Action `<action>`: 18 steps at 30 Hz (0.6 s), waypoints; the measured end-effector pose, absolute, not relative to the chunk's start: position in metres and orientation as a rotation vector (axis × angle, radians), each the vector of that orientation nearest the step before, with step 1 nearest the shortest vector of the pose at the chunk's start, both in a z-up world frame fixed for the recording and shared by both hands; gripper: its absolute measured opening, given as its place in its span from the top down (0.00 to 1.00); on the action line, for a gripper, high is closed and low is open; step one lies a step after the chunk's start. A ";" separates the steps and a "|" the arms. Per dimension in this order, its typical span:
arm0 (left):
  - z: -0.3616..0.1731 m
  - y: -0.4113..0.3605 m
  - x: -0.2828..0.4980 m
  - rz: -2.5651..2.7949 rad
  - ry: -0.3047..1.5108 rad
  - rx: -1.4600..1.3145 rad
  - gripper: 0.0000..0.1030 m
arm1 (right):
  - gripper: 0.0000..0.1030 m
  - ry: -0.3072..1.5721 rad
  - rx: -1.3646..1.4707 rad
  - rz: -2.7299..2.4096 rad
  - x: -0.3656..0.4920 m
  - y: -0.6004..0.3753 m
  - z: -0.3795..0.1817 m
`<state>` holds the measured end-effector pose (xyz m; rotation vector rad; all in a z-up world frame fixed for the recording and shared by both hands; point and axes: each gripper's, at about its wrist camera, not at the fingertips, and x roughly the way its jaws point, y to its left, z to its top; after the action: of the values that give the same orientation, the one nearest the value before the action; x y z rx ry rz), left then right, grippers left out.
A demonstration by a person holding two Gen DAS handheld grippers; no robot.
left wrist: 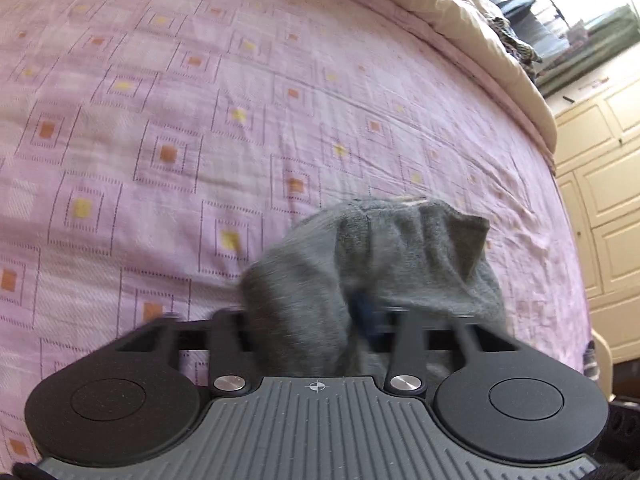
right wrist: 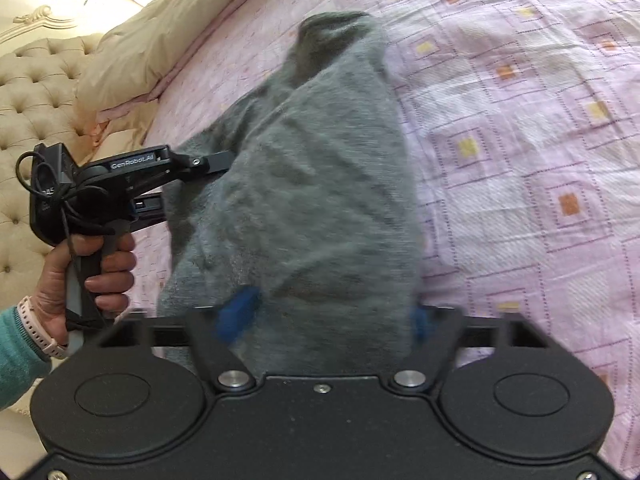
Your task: Fold small clothes
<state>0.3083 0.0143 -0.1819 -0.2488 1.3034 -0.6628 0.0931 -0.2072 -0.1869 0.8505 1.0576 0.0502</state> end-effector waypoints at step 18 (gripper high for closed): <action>-0.158 -0.019 0.243 -0.708 1.309 -0.262 0.78 | 0.66 1.050 0.865 0.031 0.021 -0.229 -0.159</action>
<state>0.2429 -0.0191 -0.1585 -0.2622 1.3092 -0.7083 0.0212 -0.2286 -0.1595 0.8646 1.0496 0.0312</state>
